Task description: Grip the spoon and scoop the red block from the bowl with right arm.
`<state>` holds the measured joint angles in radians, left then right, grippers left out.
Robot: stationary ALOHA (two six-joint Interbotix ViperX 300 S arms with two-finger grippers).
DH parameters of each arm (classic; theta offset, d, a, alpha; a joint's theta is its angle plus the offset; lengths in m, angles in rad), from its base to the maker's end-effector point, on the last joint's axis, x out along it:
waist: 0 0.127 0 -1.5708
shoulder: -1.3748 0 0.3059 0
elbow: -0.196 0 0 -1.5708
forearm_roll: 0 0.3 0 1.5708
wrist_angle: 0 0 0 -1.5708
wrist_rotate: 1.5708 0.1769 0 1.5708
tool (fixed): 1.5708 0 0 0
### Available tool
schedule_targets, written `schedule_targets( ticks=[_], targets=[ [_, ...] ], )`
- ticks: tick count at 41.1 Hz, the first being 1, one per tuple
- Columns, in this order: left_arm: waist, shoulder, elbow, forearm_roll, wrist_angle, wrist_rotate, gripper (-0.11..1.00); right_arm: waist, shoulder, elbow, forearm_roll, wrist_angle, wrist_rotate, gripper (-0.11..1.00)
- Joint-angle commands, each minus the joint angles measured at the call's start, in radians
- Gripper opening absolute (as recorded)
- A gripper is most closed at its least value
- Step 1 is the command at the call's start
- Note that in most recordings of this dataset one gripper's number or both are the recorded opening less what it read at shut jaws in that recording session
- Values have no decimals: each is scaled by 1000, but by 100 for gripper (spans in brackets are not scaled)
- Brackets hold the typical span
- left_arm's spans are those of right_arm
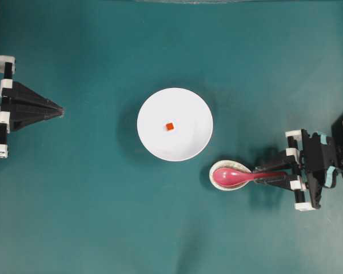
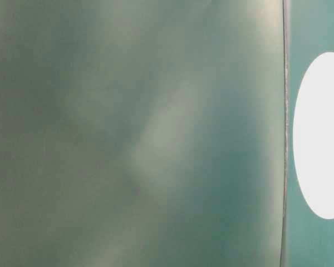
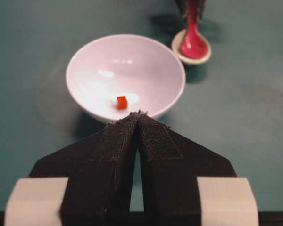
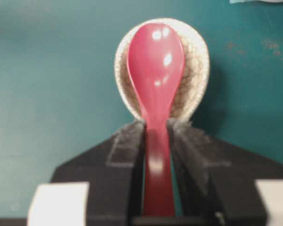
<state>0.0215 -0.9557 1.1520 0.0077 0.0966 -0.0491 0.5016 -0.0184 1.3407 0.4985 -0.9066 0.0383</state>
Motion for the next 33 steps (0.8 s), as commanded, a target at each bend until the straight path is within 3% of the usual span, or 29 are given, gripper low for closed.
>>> schedule_targets(
  ticks=[1,18,24,33],
  targets=[
    [2,6,-15,2,-5,0,0,2,-46,-2,3,14,2,25],
    [2,8,-17,2,-11,0,0,-83,-267,-26,3,218,-40,25],
    [2,8,-15,2,-11,0,0,-137,-351,-54,3,334,-104,25],
    [2,8,-15,3,-8,2,0,-282,-465,-132,0,560,-222,25]
  ],
)
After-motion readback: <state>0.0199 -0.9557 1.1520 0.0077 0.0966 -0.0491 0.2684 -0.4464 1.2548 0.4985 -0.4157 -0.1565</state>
